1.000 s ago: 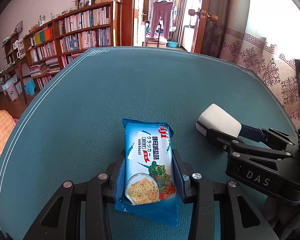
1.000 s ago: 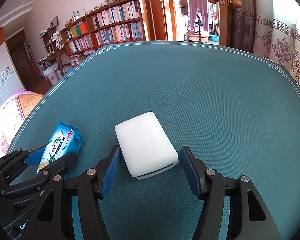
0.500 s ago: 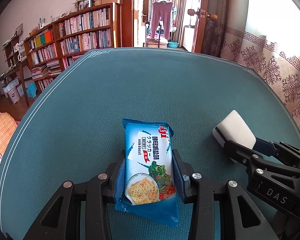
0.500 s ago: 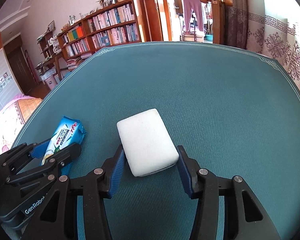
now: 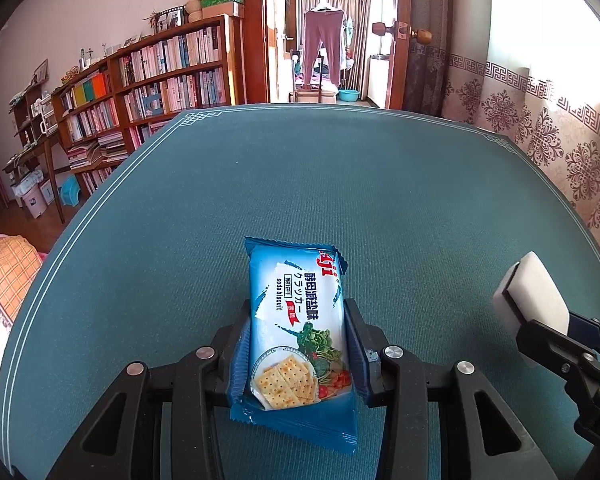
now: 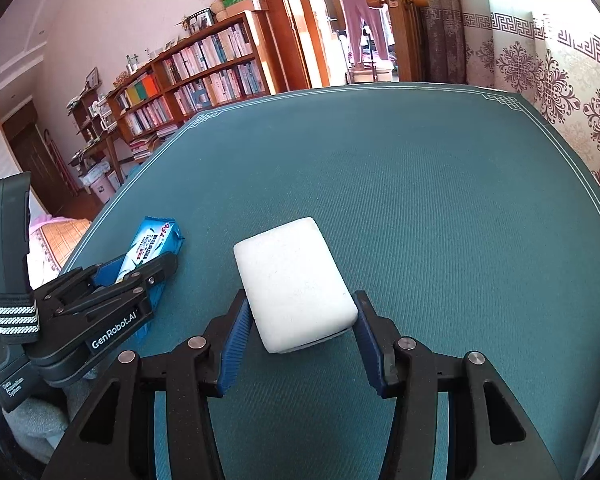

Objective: Organize objects
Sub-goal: 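Grasp the blue cracker packet with the left tool while the right tool grasps the white sponge, then carry the white sponge into the clear bowl with the right tool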

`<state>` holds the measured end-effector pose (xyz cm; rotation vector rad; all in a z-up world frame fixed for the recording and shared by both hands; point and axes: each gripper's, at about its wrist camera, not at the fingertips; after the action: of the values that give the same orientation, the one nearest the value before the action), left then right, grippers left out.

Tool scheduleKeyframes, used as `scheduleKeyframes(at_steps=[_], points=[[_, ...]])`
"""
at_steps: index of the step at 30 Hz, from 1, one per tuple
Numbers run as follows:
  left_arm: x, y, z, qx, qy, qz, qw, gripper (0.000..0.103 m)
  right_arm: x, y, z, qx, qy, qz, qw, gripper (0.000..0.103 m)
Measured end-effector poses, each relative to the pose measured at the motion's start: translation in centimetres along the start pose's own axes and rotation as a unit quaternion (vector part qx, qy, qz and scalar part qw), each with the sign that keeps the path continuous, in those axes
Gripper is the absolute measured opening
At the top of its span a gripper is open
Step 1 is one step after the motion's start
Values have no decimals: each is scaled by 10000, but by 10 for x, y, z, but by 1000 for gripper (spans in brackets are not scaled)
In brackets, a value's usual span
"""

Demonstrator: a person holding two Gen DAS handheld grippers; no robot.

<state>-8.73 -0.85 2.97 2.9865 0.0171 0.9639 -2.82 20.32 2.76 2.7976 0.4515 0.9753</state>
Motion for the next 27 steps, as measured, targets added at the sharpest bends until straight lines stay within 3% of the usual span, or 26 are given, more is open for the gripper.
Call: scheduleKeyframes(at_steps=[13,27], points=[[1,-1,2,15,84,34,10000,44,66,-33,8,-356,-424,262,9981,51],[18,-30,3,-164,132,477,9986,44,140,-96,15,-775,-965,1188,9852,51]])
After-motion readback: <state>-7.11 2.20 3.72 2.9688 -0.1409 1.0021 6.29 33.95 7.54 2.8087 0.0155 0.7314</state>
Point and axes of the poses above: each gripper's, at about its wrist camera, not at the fingertips, and x roughly against the way its jaws point, y to its left, z to its underside, and after that the axes turned 8 degrees about -y, right-handed
